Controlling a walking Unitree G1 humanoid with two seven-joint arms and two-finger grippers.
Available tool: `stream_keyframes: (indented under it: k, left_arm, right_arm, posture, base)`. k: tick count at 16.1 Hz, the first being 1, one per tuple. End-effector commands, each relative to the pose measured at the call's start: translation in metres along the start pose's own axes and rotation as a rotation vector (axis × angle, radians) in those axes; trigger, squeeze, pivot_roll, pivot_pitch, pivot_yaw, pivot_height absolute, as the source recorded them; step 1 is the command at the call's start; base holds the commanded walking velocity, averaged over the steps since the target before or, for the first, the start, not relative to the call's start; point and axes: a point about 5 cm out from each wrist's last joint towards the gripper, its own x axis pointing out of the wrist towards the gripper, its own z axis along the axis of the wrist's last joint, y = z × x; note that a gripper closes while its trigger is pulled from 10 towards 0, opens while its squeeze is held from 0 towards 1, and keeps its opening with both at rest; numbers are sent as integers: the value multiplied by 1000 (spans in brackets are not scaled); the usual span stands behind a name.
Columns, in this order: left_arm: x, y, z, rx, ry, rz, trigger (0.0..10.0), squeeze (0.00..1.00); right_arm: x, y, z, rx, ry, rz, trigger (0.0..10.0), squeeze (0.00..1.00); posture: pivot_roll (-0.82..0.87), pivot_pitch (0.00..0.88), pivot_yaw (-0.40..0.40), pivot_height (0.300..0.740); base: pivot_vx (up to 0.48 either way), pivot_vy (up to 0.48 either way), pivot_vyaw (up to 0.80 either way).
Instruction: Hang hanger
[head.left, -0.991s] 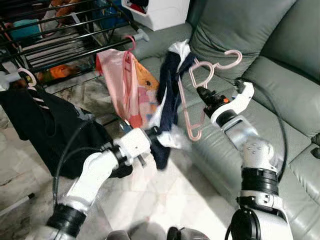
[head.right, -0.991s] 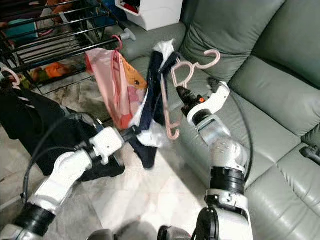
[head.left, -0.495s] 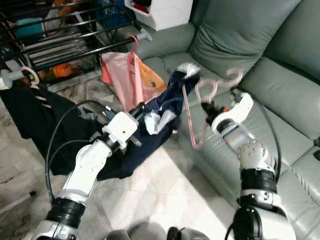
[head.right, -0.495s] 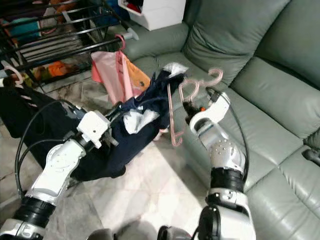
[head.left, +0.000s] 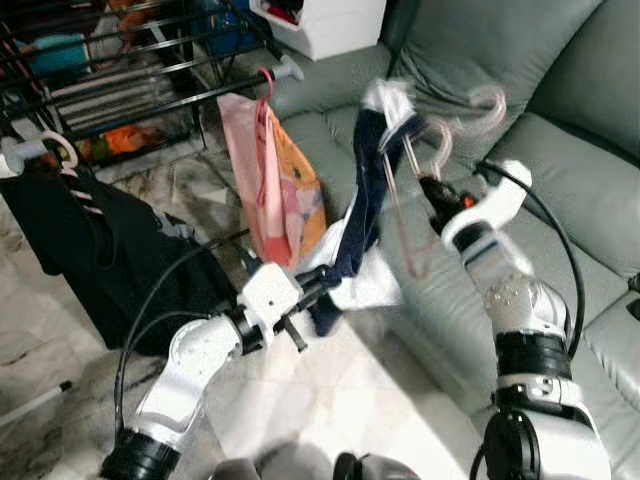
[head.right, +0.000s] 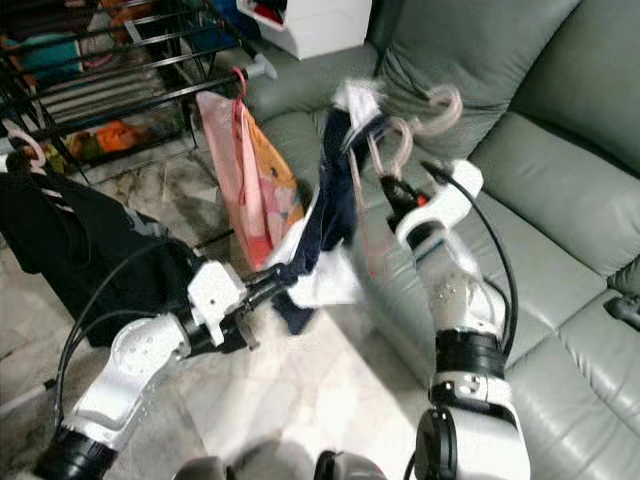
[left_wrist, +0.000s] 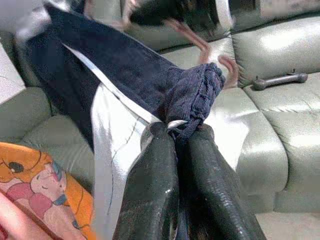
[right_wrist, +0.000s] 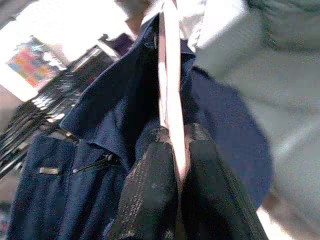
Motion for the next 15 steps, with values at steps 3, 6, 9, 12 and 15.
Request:
stream_keyframes:
  k: [3,6,9,12,15]
  left_arm:
    - [-2,-3,-4,-42,39,-42,10000,1000]
    - [-2,-3,-10,-49,64,-62,10000,1000]
    - [-9,-2,-14,-54,93,-61,10000,1000]
    - [-23,-9,-23,-88,153,-74,10000,1000]
    - [-28,-1,-27,-84,189,3,10000,1000]
  right_arm:
    - [-9,31,5,-283,-58,204,10000,0]
    - [-19,43,-8,-423,-46,270,10000,0]
    - [-32,45,-27,-541,-18,301,10000,0]
    - [-38,45,-37,-641,-13,315,10000,0]
    - [-40,44,-42,-680,-28,313,10000,0]
  posture:
    - [-40,29,-22,740]
    - [-45,29,-18,740]
    - [-45,27,-16,740]
    - [-39,27,-17,740]
    - [-39,27,-17,740]
  base:
    - [0,0,0]
    - [0,0,0]
    - [0,0,0]
    - [0,0,0]
    - [0,0,0]
